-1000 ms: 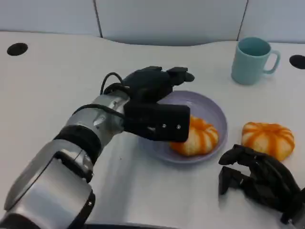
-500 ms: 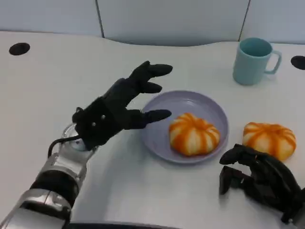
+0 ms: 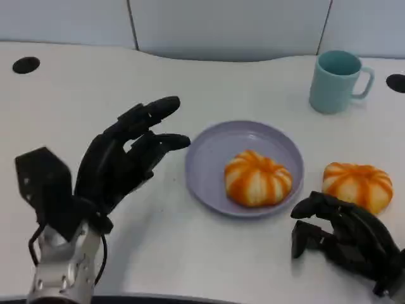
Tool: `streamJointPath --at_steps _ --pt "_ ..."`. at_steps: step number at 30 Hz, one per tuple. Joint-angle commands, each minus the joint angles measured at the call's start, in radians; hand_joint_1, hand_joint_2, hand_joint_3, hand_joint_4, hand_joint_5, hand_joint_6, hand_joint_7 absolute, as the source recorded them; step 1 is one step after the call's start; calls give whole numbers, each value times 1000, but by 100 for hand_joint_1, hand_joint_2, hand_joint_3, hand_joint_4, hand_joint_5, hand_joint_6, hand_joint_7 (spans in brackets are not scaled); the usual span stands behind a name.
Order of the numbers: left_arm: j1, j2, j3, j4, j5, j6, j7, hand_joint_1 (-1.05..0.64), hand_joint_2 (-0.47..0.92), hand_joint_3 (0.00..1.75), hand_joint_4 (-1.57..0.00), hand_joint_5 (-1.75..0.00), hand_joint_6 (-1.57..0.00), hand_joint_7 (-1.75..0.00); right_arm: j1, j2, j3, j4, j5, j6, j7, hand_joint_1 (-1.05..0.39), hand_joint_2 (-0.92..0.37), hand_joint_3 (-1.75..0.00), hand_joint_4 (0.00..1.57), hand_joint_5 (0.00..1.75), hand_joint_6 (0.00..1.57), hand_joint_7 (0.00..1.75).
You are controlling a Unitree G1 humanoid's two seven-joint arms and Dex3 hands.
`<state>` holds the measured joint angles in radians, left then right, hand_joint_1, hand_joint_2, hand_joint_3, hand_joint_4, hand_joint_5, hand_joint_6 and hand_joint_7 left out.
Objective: Grasp the bread from the table and place it into the plate.
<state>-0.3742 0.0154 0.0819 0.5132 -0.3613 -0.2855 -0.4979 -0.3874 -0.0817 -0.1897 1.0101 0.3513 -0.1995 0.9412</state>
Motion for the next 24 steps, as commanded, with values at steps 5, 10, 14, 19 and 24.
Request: streamJointPath --at_steps 5,10,14,19,24 --pt "197 -5 43 -197 -67 91 -1 -77 92 16 -47 -128 -67 -28 26 -13 -4 42 -19 11 -1 -51 -92 -6 60 158 78 89" --pt "311 -33 50 -245 -73 72 -6 -72 92 24 -44 -157 -40 -103 29 -17 -2 33 -25 1 -5 -50 -92 -10 58 159 77 90" --pt "364 -42 65 -262 -110 103 -19 -69 92 22 -39 -172 -31 -134 31 -16 -2 40 -33 -25 -16 -50 -92 -11 58 159 77 92" --pt "400 -43 77 -263 -116 127 -1 -70 92 18 -45 -175 -29 -160 29 -18 -10 52 -23 -14 -1 -48 -92 -12 58 159 75 93" --pt "406 -39 94 -221 -135 140 -34 -68 92 15 -42 -175 -25 -165 29 -20 -13 42 -20 -4 1 -50 -92 -10 62 156 78 92"
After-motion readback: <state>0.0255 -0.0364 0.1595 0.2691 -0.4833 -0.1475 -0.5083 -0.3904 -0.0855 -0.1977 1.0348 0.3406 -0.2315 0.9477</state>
